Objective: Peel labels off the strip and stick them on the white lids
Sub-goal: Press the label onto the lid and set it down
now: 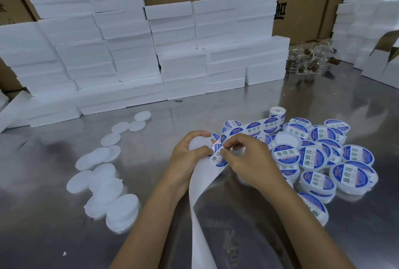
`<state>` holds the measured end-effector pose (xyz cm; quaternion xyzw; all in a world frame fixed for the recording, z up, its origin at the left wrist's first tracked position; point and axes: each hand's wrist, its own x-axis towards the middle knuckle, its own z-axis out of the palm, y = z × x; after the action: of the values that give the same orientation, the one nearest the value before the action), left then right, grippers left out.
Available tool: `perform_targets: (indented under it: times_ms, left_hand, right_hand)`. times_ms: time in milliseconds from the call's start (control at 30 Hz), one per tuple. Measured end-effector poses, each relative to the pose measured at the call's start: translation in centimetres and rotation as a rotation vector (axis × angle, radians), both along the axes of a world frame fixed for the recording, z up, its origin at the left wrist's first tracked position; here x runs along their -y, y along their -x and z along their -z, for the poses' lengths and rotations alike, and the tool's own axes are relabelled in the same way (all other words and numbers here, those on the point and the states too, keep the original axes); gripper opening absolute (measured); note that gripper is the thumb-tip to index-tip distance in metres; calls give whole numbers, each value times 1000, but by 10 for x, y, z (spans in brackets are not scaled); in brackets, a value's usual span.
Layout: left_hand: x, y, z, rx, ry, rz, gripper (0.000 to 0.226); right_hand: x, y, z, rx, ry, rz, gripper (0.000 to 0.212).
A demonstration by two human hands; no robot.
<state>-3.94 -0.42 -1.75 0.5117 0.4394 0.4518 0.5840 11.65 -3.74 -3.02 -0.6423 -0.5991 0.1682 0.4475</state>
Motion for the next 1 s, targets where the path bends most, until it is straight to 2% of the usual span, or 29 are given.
perform_targets:
  times_ms: [167,367,567,833,1000]
  left_hand:
    - [0,-2,1,3,34,-45,16]
    - [1,-5,2,6,39,-92,21]
    - [-3,1,8,-111,-73,-177,17]
    - [-6,4,10,-129,-111,-217,17]
    - [-5,0,-5,170,-26,-191,17]
  right_hand:
    - [2,2,-2,-28,34,9,9]
    - [8,9,-7,-26,106,-72,14]
    - [13,13,-11,-39,208,-191,17]
    - [17,9,-29,-494,124,-136,14]
    - [18,11,-35,-680,95,-149,16]
